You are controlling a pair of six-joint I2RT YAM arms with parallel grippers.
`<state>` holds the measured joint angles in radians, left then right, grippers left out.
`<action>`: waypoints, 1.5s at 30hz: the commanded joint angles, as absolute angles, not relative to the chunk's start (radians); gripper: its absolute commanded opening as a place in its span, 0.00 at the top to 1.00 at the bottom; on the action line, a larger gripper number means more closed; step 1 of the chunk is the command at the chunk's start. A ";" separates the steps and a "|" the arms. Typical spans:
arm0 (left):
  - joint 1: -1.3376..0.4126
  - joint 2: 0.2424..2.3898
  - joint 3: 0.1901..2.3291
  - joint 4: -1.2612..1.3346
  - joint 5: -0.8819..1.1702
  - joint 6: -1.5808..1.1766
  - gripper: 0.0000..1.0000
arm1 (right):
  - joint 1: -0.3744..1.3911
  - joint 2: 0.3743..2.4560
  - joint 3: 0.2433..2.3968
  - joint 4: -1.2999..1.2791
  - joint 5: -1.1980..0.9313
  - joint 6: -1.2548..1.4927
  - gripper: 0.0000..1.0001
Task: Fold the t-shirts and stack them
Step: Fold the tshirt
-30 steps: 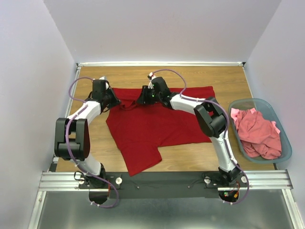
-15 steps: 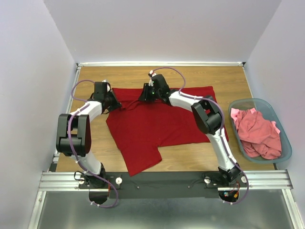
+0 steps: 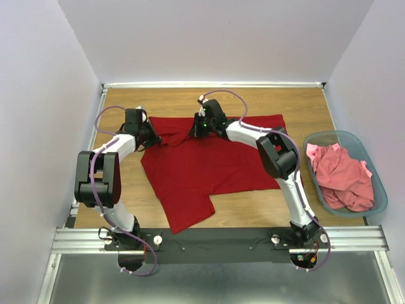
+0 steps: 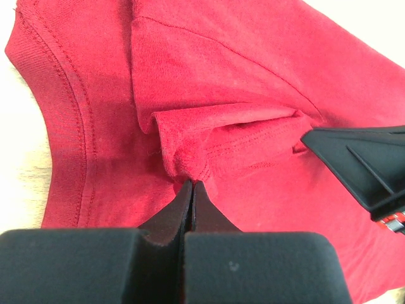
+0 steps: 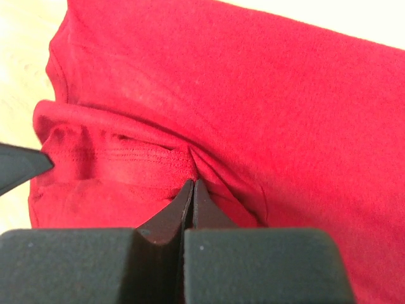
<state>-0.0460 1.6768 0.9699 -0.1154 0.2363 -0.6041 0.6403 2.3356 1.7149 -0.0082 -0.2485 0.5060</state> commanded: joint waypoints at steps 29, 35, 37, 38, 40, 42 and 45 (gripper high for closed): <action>-0.008 1.617 0.946 -0.244 0.264 -0.549 1.00 | 0.667 2.128 1.730 -0.422 -0.199 0.296 0.50; -0.008 1.591 0.917 -0.252 0.282 -0.537 1.00 | 0.667 2.111 1.724 -0.420 -0.179 0.318 0.47; -0.008 1.601 0.922 -0.259 0.293 -0.531 1.00 | 0.666 2.124 1.730 -0.419 -0.204 0.314 0.47; -0.009 1.601 0.923 -0.259 0.293 -0.526 1.00 | 0.666 2.131 1.733 -0.419 -0.219 0.316 0.47; -0.008 1.605 0.923 -0.264 0.290 -0.523 0.99 | 0.667 2.144 1.735 -0.417 -0.230 0.327 0.47; -0.008 1.608 0.919 -0.265 0.282 -0.522 0.99 | 0.667 2.154 1.720 -0.405 -0.233 0.360 0.47; -0.008 1.615 0.910 -0.258 0.276 -0.520 0.99 | 0.666 2.157 1.691 -0.361 -0.226 0.417 0.47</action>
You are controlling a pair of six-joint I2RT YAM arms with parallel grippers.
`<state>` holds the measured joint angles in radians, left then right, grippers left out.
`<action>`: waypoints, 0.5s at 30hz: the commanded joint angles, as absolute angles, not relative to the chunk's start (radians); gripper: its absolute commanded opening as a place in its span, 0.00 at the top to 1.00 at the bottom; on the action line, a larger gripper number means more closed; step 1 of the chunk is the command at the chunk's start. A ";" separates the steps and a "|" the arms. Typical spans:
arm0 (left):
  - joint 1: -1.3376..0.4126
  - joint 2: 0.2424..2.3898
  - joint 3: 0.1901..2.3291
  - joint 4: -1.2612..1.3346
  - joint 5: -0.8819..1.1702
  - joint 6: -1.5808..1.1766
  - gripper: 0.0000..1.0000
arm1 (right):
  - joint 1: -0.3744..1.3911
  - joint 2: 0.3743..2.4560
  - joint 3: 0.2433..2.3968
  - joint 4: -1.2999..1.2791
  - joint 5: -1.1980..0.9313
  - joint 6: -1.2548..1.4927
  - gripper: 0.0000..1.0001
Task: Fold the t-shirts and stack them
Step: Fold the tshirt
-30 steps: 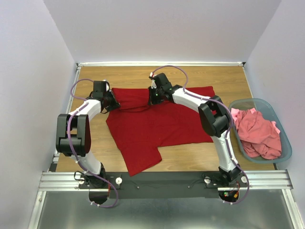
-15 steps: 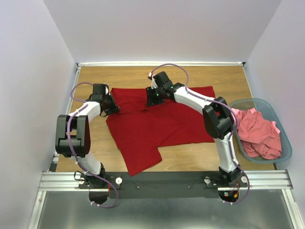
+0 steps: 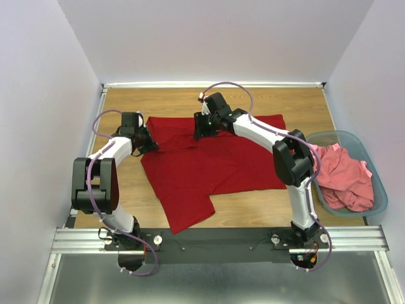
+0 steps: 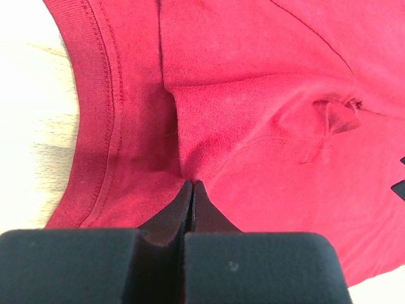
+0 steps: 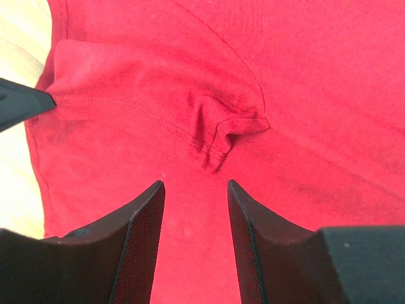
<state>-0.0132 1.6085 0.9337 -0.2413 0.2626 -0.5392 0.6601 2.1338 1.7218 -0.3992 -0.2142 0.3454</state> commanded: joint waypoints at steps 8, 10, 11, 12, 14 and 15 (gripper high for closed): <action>0.020 1.644 0.907 -0.256 0.250 -0.499 0.99 | 0.667 2.195 1.626 -0.252 -0.221 0.629 0.59; 0.018 1.651 0.908 -0.253 0.256 -0.495 0.99 | 0.667 2.201 1.612 -0.232 -0.239 0.659 0.59; 0.020 1.652 0.910 -0.252 0.261 -0.497 0.99 | 0.666 2.210 1.608 -0.219 -0.242 0.669 0.59; 0.018 1.654 0.911 -0.252 0.259 -0.497 0.99 | 0.667 2.214 1.597 -0.213 -0.247 0.678 0.59; 0.018 1.657 0.914 -0.249 0.259 -0.494 0.99 | 0.666 2.226 1.591 -0.203 -0.255 0.693 0.59; 0.018 1.658 0.917 -0.249 0.261 -0.494 0.99 | 0.666 2.230 1.585 -0.201 -0.256 0.696 0.59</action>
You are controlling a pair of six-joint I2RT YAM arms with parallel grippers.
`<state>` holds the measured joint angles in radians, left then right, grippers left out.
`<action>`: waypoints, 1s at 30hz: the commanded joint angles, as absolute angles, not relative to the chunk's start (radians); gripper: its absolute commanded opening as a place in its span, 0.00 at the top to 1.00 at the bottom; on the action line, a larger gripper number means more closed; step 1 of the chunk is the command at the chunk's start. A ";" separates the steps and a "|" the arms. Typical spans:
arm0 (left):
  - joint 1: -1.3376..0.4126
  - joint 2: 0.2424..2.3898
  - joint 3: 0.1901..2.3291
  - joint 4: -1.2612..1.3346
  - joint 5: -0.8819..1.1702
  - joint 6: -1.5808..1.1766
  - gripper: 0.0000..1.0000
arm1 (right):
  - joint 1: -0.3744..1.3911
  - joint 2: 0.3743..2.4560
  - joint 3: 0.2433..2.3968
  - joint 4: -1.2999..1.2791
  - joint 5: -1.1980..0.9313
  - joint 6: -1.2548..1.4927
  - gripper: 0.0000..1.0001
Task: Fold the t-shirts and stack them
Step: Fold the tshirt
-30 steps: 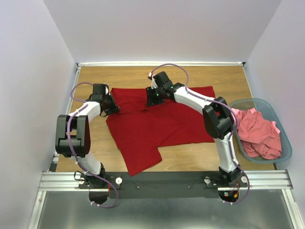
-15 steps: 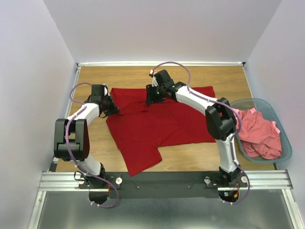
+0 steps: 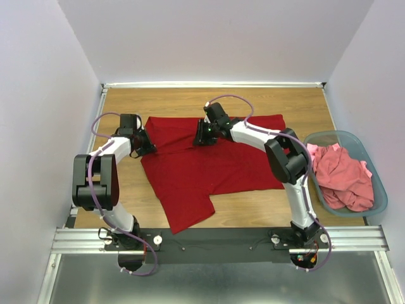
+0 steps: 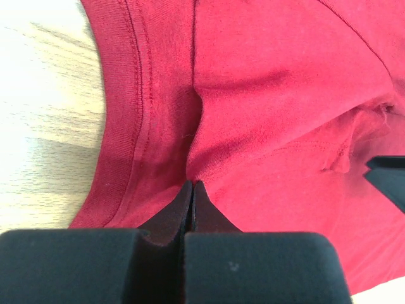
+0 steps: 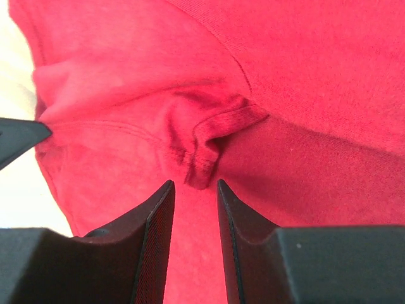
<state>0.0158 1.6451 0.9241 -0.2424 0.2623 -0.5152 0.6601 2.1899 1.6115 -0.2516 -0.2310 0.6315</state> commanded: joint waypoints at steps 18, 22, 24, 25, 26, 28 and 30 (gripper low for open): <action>0.018 1.666 0.920 -0.242 0.262 -0.499 0.99 | 0.667 2.237 1.542 -0.147 -0.311 0.727 0.87; 0.020 1.664 0.928 -0.250 0.259 -0.497 0.99 | 0.667 2.191 1.525 -0.149 -0.304 0.721 0.97; 0.020 1.667 0.937 -0.259 0.256 -0.497 0.99 | 0.667 2.168 1.514 -0.149 -0.305 0.722 0.99; 0.018 1.666 0.940 -0.261 0.253 -0.494 0.99 | 0.667 2.163 1.505 -0.149 -0.313 0.726 0.99; 0.018 1.666 0.943 -0.267 0.250 -0.492 0.99 | 0.669 2.160 1.499 -0.150 -0.319 0.729 0.99; 0.020 1.666 0.946 -0.270 0.247 -0.491 0.99 | 0.667 2.149 1.476 -0.152 -0.333 0.739 0.99; 0.020 1.666 0.948 -0.275 0.241 -0.489 0.99 | 0.669 2.128 1.456 -0.152 -0.333 0.742 0.99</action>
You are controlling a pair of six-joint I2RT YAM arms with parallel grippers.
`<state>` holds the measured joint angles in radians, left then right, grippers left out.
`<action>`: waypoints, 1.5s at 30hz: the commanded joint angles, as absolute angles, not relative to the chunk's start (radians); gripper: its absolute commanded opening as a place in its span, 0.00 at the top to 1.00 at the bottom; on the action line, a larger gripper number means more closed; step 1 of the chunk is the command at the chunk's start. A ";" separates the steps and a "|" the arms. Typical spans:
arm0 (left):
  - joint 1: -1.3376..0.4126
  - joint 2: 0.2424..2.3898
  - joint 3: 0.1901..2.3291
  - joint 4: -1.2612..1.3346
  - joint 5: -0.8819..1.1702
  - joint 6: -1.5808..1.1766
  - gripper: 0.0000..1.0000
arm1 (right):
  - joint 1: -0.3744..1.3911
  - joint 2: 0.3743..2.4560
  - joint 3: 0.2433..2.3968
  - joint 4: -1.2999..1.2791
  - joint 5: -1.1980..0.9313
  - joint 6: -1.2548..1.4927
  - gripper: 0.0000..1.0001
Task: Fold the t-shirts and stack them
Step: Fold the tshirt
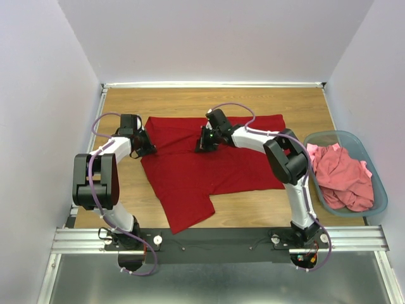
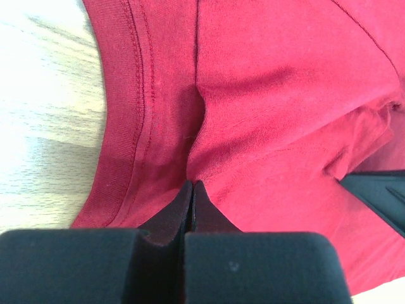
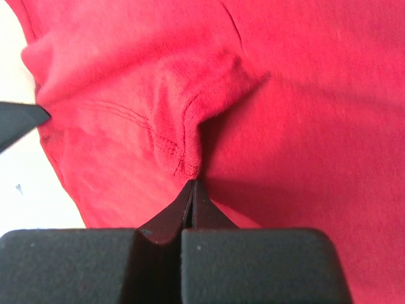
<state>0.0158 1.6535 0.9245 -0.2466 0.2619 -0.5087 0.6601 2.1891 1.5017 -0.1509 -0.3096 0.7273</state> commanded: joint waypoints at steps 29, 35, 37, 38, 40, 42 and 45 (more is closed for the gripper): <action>0.018 1.517 0.982 -0.339 0.109 -0.505 0.20 | 0.649 1.967 1.368 -0.218 -0.129 0.603 0.43; -0.060 1.508 1.069 -0.319 0.026 -0.534 0.29 | 0.522 1.852 1.325 -0.331 0.053 0.450 0.27; -0.089 1.581 1.116 -0.311 0.023 -0.540 0.40 | 0.467 1.829 1.287 -0.345 0.077 0.416 0.27; -0.100 1.607 1.132 -0.301 0.017 -0.545 0.44 | 0.439 1.818 1.275 -0.347 0.084 0.407 0.27; -0.121 1.661 1.173 -0.282 0.009 -0.549 0.48 | 0.352 1.799 1.253 -0.350 0.083 0.396 0.28; -0.121 1.739 1.216 -0.259 -0.024 -0.563 0.51 | 0.277 1.808 1.243 -0.353 0.075 0.380 0.28; -0.121 1.844 1.278 -0.255 -0.037 -0.558 0.53 | 0.204 1.833 1.258 -0.351 0.074 0.371 0.28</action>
